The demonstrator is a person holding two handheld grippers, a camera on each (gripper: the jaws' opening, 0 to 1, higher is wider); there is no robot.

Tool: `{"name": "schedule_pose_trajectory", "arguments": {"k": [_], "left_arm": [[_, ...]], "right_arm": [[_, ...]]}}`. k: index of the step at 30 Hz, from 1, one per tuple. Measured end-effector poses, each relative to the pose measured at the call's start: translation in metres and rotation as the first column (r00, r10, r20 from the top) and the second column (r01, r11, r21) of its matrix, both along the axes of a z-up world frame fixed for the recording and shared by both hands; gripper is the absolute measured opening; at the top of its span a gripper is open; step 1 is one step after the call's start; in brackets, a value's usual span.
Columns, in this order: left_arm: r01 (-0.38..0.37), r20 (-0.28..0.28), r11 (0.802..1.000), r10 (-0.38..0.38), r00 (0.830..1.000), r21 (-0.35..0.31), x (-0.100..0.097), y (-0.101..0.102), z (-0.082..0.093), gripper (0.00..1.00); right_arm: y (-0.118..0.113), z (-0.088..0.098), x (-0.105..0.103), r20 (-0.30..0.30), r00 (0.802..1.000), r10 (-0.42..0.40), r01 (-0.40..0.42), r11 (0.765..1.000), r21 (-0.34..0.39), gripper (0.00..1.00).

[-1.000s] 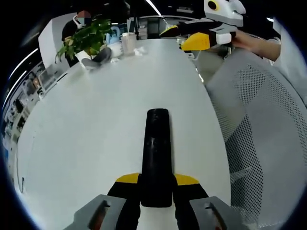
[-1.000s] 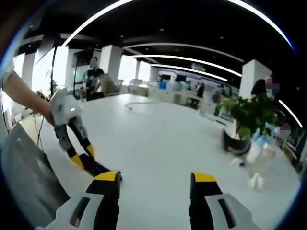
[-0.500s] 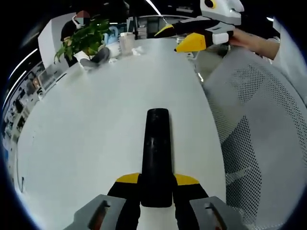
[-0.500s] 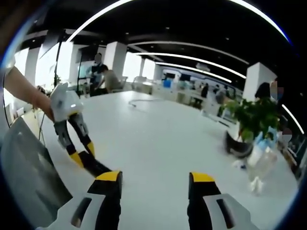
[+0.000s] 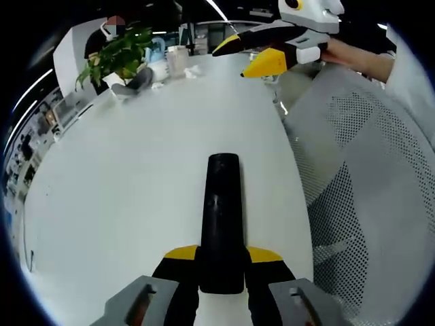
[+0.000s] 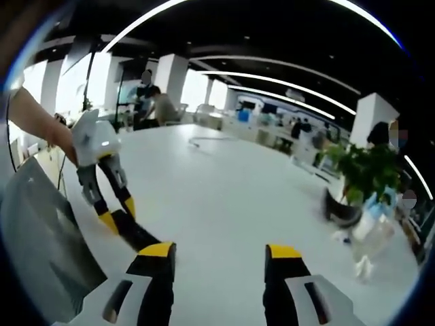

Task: Press the specified remote control buttons in sequence, fully releasing each button before pressing the next.

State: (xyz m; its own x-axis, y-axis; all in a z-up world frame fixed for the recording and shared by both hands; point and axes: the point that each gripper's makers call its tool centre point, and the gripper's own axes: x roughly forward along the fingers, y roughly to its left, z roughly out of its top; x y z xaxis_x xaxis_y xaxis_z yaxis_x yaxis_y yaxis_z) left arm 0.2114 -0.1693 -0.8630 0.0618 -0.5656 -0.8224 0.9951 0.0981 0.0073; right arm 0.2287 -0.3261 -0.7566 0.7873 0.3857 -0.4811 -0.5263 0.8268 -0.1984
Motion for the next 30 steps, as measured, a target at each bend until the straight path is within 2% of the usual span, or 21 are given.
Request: {"name": "schedule_pose_trajectory", "arguments": {"k": [30], "left_arm": [[0.016, -0.001, 1.000, -0.016, 1.000, -0.013, -0.026, -0.002, 0.001, 0.25]], "right_arm": [[0.012, -0.011, -0.008, -0.044, 0.996, 0.076, -0.079, 0.995, -0.065, 0.44]]}}
